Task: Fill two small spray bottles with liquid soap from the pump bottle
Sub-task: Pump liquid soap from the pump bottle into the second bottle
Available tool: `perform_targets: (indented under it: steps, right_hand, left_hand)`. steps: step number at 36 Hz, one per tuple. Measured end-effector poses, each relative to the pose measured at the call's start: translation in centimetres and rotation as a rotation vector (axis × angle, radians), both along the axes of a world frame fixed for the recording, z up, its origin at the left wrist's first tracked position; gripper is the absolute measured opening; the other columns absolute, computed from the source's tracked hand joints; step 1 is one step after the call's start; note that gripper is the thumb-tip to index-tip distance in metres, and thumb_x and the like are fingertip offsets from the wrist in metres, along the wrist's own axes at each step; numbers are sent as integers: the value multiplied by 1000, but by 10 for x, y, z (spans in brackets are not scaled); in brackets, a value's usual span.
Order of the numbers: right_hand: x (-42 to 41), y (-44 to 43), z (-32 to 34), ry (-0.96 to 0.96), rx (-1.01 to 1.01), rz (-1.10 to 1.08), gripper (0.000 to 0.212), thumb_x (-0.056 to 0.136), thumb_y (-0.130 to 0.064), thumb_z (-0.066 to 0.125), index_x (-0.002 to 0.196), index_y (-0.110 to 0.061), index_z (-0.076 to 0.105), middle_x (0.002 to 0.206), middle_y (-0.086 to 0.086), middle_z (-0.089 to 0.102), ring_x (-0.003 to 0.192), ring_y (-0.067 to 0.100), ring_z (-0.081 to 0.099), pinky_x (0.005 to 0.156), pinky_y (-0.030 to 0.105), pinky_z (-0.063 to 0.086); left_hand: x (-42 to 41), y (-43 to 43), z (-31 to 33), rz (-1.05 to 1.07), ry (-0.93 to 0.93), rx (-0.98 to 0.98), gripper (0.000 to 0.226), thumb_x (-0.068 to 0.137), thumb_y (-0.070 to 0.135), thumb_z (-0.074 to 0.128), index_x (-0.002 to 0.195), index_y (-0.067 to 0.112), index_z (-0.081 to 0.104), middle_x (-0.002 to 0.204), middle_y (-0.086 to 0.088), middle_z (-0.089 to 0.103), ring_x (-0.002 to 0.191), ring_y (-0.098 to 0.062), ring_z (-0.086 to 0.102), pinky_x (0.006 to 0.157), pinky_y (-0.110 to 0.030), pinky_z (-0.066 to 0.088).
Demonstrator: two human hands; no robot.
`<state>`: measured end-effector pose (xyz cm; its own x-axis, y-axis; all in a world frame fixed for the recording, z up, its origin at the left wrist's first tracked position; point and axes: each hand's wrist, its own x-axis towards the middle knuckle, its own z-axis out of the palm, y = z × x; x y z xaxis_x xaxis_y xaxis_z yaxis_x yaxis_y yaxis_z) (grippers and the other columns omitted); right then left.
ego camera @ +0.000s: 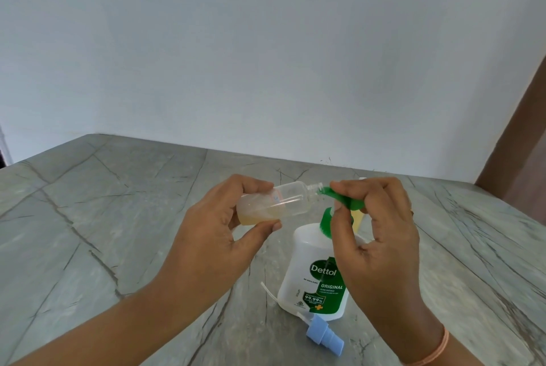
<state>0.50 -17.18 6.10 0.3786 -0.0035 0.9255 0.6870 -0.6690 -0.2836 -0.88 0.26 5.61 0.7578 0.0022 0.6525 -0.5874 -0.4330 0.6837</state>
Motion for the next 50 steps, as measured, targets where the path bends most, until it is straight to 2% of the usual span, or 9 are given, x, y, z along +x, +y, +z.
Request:
perform_targets:
  steps: [13,18,23,27,30,35,39,43,50]
  right_hand:
    - [4,2,-4,-73,48,42,17,79,-11,47,89,-10,61,88,-4,49,79,20,52,63,44,48]
    - [5,5,-10,-62,76,38,18,79,-12,47,89,-8,63,88,-2,50,79,23,52,63,42,48]
    - [3,2,-5,-32,66,60,17,80,-14,48,90,-13,61,88,-4,50,79,24,54,64,41,49]
    - [1,-3,2,-19,25,32,19,80,-16,49,90,-12,64,87,-4,53,80,20,55,67,34,48]
    - [1,-2,4,-23,4,14,20,80,-16,48,89,-10,65,86,-4,53,80,20,54,67,32,48]
    - [3,0,1,-50,27,18,19,79,-13,48,88,-7,64,86,-3,52,80,19,53,66,35,48]
    - [6,3,-5,-58,72,43,18,79,-12,48,86,-6,63,85,-2,51,78,21,53,63,42,48]
    - [6,5,-8,-51,86,44,19,79,-13,47,87,-7,63,86,-4,49,77,24,53,62,41,49]
    - [2,0,-2,-19,25,19,21,80,-16,47,91,-8,64,89,-4,51,79,23,53,64,38,49]
  left_hand:
    - [-2,-4,-3,-20,9,-39,37,67,35,69,102,36,58,104,15,64,91,-2,64,73,-8,50]
    - [0,-2,-5,-11,-2,-28,40,67,34,68,105,34,59,105,16,63,94,0,62,73,-6,48]
    - [1,-2,-5,-29,-10,-37,38,67,36,67,104,37,58,103,17,63,94,2,61,74,-5,48]
    - [2,-2,-6,-28,-24,-26,37,71,39,75,104,40,57,108,24,59,94,2,61,75,-7,48]
    - [3,-1,-7,-13,-51,10,37,71,45,67,106,43,55,112,27,54,97,2,59,74,-5,47]
    - [5,0,-8,-21,-91,34,34,74,48,58,108,42,55,112,25,51,102,0,56,76,-5,47]
    - [7,3,-8,6,-116,83,33,76,50,56,109,46,55,113,29,48,104,6,52,77,-2,44]
    - [9,5,-8,55,-131,134,32,75,54,54,107,52,52,113,33,45,104,10,47,79,0,40]
    - [9,5,-8,80,-139,171,38,74,56,55,110,43,54,111,26,50,101,8,50,79,-1,40]
